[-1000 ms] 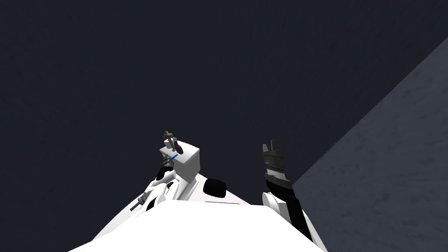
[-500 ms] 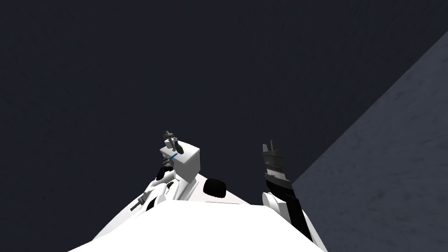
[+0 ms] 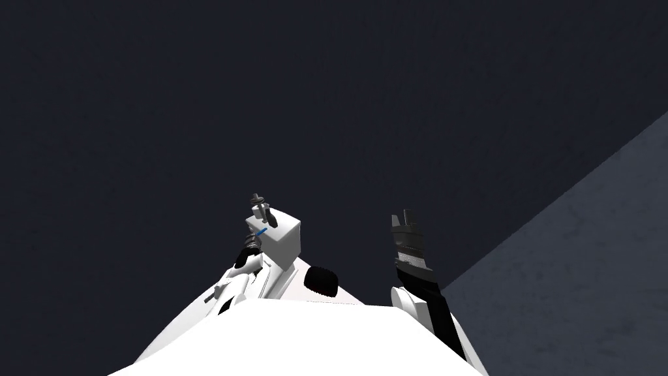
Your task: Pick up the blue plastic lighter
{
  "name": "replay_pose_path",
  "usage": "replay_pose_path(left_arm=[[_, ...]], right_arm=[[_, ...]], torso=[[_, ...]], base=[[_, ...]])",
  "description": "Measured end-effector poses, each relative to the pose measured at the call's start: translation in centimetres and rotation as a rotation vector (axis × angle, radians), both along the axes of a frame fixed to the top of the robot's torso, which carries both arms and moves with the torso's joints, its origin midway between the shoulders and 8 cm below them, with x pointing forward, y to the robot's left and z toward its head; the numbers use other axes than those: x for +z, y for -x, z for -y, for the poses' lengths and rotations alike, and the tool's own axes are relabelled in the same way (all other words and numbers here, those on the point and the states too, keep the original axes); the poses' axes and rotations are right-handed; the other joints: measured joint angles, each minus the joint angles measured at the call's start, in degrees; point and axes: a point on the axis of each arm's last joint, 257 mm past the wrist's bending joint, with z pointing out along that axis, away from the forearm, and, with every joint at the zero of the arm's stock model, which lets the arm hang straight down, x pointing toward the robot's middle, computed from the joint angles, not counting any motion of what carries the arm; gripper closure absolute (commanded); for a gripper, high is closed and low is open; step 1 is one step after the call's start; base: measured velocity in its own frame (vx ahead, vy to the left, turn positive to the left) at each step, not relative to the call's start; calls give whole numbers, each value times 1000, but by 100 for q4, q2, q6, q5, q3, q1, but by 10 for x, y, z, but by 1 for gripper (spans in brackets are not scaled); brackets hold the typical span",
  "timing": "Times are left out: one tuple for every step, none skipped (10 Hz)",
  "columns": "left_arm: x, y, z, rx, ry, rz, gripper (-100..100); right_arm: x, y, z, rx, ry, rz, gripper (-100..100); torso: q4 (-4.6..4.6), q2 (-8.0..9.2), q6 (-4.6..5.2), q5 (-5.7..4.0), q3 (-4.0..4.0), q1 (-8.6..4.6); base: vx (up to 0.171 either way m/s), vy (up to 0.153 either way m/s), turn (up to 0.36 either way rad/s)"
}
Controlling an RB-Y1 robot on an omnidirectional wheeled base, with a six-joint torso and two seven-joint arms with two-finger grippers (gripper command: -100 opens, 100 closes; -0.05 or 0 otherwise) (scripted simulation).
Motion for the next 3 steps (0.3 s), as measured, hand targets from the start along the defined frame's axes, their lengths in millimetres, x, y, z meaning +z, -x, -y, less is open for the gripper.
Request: replay_pose_path(left_arm=[[0, -3, 3, -13, 1, 0, 100], [-1, -7, 9, -31, 1, 1, 100], [-2, -7, 9, -32, 3, 1, 0]], right_arm=[[0, 0, 0, 0, 0, 0, 0], [0, 0, 0, 0, 0, 0, 0], [0, 0, 0, 0, 0, 0, 0]], torso=[[0, -1, 4, 1, -1, 0], [-2, 0, 2, 1, -1, -3], [0, 3, 8, 1, 1, 7]], base=[[29, -65, 175], [12, -34, 44], [1, -7, -5]])
